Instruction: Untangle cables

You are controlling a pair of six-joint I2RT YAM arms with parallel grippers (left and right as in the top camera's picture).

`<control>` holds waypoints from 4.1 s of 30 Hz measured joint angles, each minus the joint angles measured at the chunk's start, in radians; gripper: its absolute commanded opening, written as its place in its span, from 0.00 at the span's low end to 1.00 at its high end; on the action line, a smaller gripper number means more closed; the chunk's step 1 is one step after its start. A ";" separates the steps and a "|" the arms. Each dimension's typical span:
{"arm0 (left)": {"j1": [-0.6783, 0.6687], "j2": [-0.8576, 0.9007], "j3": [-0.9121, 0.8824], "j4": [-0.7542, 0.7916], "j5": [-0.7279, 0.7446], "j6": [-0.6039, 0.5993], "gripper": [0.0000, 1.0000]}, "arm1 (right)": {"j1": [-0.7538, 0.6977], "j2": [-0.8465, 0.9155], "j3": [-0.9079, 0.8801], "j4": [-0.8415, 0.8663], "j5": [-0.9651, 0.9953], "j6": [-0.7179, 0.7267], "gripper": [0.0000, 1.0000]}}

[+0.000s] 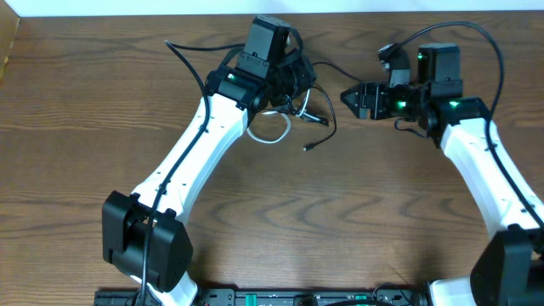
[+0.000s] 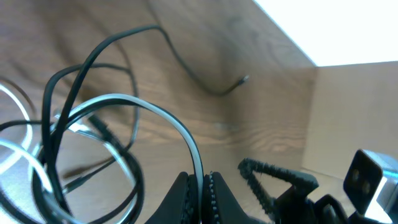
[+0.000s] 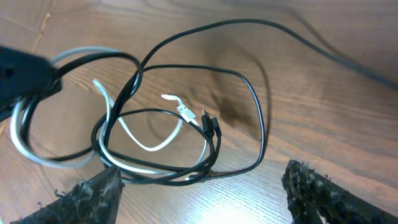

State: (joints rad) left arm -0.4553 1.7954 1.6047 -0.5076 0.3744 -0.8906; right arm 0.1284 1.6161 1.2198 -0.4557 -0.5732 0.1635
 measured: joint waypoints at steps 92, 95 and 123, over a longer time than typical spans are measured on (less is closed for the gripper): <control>-0.221 0.214 -0.340 0.220 -0.238 0.105 0.11 | -0.055 0.018 -0.004 -0.050 0.171 -0.011 0.82; -0.221 0.214 -0.340 0.220 -0.238 0.105 0.11 | -0.055 0.018 -0.004 -0.050 0.171 -0.011 0.82; -0.128 -0.235 -0.341 0.191 -0.226 0.180 0.10 | -0.014 0.018 -0.004 -0.029 0.112 -0.012 0.84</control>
State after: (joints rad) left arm -0.5831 1.5600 1.2633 -0.3168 0.1482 -0.7101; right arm 0.1143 1.6337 1.2160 -0.4847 -0.4610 0.1516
